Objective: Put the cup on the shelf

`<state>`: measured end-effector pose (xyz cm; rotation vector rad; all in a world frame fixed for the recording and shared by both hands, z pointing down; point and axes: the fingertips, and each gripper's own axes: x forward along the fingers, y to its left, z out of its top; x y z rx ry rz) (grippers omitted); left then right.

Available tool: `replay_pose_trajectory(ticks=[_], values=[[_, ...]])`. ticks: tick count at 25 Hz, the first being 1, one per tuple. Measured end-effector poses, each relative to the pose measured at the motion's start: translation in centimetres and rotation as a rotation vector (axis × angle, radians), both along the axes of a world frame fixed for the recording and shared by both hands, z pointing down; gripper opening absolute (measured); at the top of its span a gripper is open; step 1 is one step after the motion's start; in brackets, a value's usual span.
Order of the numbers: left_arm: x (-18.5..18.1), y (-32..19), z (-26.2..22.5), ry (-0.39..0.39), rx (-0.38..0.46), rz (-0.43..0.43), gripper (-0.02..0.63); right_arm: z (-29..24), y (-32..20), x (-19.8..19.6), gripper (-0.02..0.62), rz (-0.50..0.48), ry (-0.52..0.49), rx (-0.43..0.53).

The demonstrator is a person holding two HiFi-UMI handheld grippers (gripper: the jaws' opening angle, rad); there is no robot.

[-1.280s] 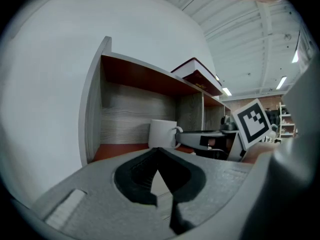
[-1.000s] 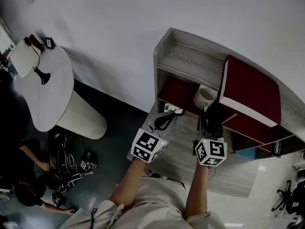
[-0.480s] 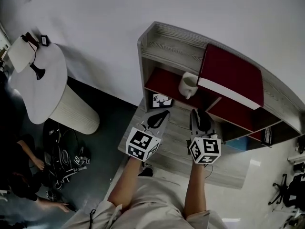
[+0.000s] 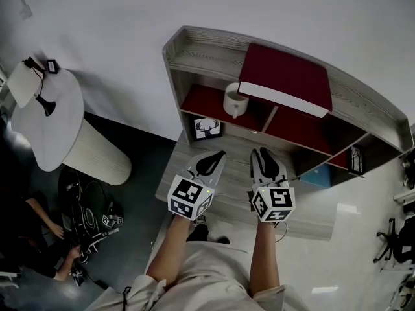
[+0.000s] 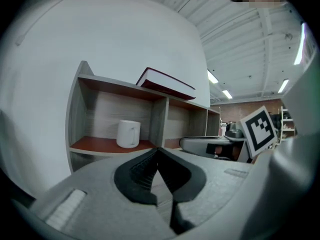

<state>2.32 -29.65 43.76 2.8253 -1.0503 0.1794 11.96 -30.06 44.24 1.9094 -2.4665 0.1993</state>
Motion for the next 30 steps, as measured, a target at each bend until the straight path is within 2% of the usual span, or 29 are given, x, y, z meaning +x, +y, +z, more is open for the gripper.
replay_pose_trajectory(ticks=[2, 6, 10, 16, 22, 30], values=[[0.1, 0.9, 0.1, 0.022, -0.019, -0.002, 0.009, 0.1, 1.2, 0.1, 0.097, 0.0, -0.004, -0.004], [0.1, 2.1, 1.5, -0.004, -0.057, -0.047, 0.009, 0.4, 3.6, 0.7, 0.097, 0.004, -0.04, -0.003], [0.1, 3.7, 2.4, 0.004, -0.085, -0.086, 0.009, 1.0, 5.9, 1.4, 0.086, 0.009, -0.063, -0.009], [0.5, 6.7, 1.5, -0.006, 0.003, -0.104, 0.009, 1.1, 9.1, 1.8, 0.065, -0.004, -0.092, 0.009], [0.1, 8.9, 0.3, 0.021, 0.056, -0.142, 0.009, 0.8, 11.3, 1.2, 0.037, -0.022, -0.09, 0.026], [-0.1, 10.8, -1.5, 0.042, 0.117, -0.128, 0.009, 0.4, 13.0, 0.1, 0.02, -0.046, -0.082, 0.036]])
